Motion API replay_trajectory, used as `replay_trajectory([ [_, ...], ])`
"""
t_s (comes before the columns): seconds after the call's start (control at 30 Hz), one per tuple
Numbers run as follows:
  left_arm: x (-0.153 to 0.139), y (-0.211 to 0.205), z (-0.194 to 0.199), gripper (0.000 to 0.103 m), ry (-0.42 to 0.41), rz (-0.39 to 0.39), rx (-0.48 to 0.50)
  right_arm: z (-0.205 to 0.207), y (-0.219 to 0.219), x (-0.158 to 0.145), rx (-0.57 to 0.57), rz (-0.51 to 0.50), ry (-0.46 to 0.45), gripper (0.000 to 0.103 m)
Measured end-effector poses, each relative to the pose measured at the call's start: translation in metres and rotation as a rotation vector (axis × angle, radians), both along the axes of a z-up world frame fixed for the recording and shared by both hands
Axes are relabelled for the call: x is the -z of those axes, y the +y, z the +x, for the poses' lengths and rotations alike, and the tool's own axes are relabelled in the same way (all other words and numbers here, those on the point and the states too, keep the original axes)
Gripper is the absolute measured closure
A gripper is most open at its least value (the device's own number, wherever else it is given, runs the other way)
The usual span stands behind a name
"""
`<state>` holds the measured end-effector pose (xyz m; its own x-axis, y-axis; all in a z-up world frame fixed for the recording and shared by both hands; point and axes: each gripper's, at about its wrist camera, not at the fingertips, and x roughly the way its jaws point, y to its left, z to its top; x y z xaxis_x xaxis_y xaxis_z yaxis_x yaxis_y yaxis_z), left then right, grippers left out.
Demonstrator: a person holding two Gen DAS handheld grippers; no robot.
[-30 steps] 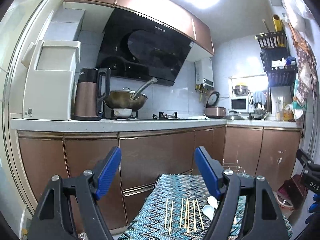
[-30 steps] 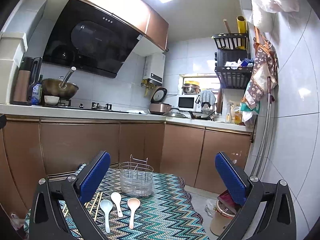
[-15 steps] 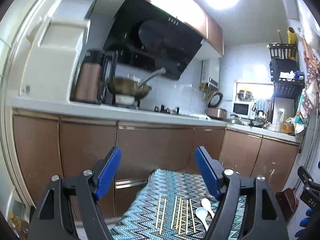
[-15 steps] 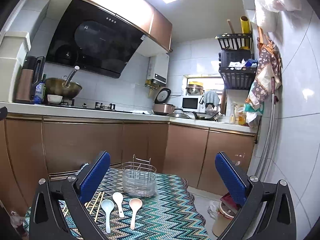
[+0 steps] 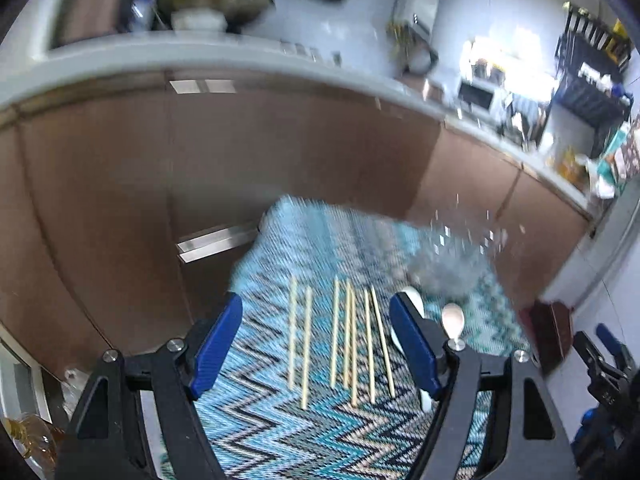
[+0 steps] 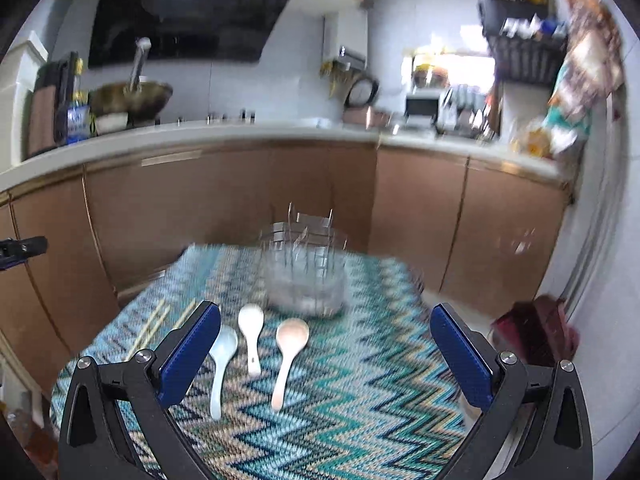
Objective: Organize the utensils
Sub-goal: 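Close the right gripper on the pale pink spoon while the left gripper grasps one chopstick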
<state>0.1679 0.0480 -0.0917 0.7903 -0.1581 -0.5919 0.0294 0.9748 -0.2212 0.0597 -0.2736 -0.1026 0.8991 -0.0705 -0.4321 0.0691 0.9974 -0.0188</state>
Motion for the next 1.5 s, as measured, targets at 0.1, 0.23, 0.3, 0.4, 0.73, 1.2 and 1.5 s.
replay_trajectory([
  [0.1,0.020,-0.006,0.034,0.029,0.094,-0.007,0.028,0.023,-0.016,0.018,-0.037,0.065,0.079,0.004],
  [0.23,0.041,-0.019,0.075,0.035,0.177,0.012,0.064,0.065,-0.035,0.044,-0.120,0.172,0.207,0.031],
  [0.3,0.052,-0.025,0.100,0.043,0.232,0.026,0.087,0.089,-0.042,0.060,-0.172,0.219,0.269,0.042],
  [0.4,0.068,-0.037,0.129,0.051,0.306,0.048,0.118,0.118,-0.045,0.076,-0.236,0.250,0.332,0.049],
  [0.73,0.129,-0.053,0.222,0.069,0.546,0.067,0.149,0.204,-0.053,0.127,-0.363,0.364,0.490,0.064],
  [1.2,0.162,-0.073,0.256,0.082,0.651,0.114,0.187,0.237,-0.051,0.149,-0.461,0.375,0.584,0.076],
  [1.5,0.163,-0.075,0.262,0.098,0.667,0.151,0.192,0.251,-0.036,0.149,-0.497,0.290,0.630,0.095],
])
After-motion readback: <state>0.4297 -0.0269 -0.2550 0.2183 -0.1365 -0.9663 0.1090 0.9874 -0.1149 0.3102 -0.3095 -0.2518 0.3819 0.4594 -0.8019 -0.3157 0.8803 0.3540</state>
